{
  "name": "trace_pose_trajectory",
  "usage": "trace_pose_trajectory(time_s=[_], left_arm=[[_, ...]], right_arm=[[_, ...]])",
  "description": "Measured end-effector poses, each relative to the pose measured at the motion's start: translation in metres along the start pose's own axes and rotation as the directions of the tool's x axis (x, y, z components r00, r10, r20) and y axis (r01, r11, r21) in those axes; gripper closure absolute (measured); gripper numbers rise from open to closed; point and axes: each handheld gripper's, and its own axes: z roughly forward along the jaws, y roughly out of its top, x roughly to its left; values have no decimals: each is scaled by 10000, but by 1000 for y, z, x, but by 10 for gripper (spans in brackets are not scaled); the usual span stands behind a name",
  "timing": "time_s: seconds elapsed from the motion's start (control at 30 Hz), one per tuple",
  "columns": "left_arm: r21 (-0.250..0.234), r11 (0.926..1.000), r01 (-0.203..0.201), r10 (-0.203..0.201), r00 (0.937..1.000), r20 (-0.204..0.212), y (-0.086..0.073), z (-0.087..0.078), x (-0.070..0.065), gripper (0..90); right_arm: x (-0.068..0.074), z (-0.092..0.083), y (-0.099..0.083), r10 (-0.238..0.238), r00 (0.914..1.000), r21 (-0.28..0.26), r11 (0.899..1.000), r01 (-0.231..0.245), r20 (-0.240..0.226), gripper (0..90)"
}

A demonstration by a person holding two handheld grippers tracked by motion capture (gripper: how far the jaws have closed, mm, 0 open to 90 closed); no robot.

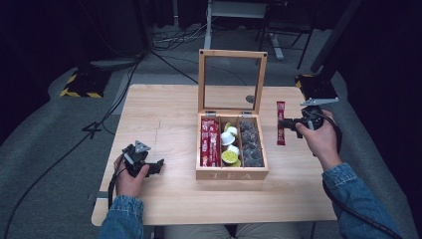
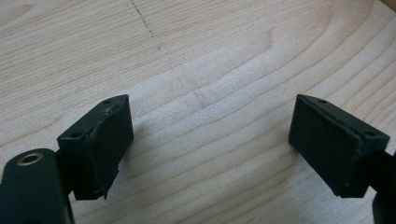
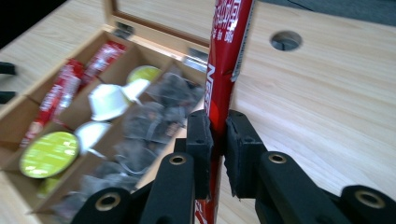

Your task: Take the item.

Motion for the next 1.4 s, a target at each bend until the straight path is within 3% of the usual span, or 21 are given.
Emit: trace_pose_trajectory(time_s=[0.23, 0.67, 1.4], left_arm=[[0, 10000, -3, 3, 10000, 3, 0, 0, 0, 141], [0, 10000, -1, 1, 10000, -1, 0, 0, 0, 141], [-1, 10000, -6, 6, 10000, 0, 0, 0, 0, 141]], right_arm=[[-24, 10, -15, 465, 9974, 405, 9980, -488, 557, 812], [-53, 27, -40, 1264, 9874, 892, 9868, -1349, 950, 812], [-66, 45, -57, 2313, 9699, 1435, 9600, -2402, 762, 811]])
